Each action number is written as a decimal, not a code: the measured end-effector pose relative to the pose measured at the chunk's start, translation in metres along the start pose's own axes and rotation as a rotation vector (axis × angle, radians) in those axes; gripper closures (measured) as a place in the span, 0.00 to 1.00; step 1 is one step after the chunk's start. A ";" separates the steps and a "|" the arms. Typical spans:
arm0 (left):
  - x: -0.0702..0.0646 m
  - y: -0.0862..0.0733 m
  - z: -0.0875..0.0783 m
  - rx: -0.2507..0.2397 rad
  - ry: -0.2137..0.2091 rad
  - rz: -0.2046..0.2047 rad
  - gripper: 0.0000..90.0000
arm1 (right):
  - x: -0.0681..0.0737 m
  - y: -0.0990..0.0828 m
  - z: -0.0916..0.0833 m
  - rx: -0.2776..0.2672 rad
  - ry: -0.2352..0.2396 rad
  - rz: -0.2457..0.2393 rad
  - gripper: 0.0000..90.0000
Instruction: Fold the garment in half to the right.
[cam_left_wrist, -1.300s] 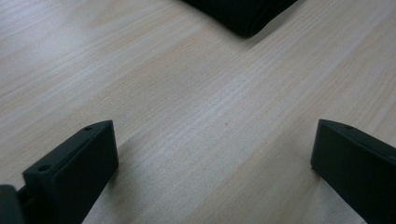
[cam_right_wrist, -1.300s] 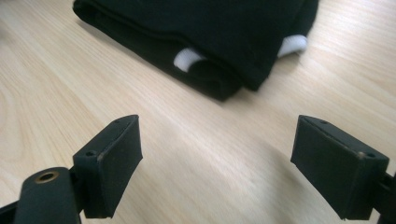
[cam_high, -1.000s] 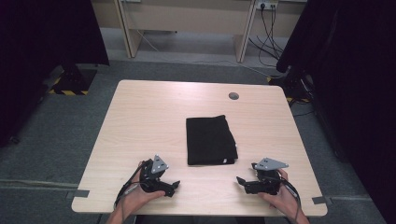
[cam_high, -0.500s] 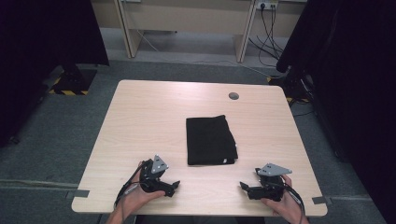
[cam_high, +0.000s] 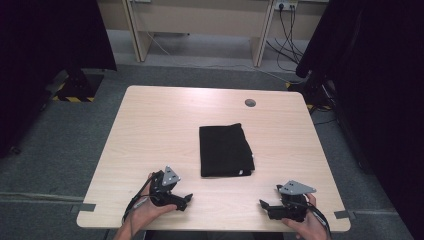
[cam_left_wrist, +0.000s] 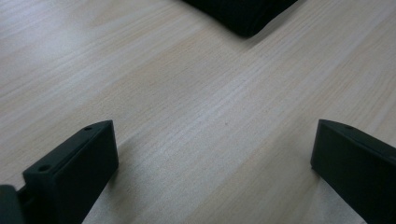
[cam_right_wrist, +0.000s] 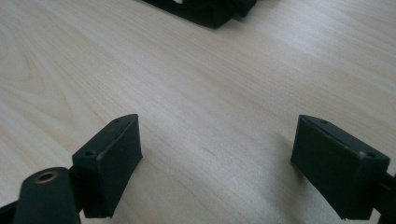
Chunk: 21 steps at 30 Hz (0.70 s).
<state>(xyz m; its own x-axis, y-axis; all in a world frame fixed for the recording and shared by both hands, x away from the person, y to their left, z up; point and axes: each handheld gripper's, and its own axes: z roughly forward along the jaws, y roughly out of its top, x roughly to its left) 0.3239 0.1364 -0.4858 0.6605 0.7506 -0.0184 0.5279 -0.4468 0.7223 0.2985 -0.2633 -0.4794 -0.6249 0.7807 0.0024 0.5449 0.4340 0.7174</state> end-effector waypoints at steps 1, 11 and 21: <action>0.000 0.000 0.000 0.000 0.000 0.000 0.00 | 0.000 -0.001 -0.001 -0.004 -0.001 0.001 0.18; 0.000 0.000 0.000 0.000 0.000 0.000 0.00 | 0.005 -0.011 -0.009 -0.016 -0.007 0.008 0.18; 0.000 0.000 0.000 0.000 0.000 0.000 0.00 | 0.005 -0.020 -0.015 -0.043 -0.010 0.009 0.18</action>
<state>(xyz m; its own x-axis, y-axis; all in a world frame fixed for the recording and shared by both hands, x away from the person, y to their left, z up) 0.3239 0.1364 -0.4858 0.6606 0.7505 -0.0181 0.5276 -0.4470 0.7223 0.2762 -0.2745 -0.4832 -0.6145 0.7889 0.0017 0.5255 0.4076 0.7468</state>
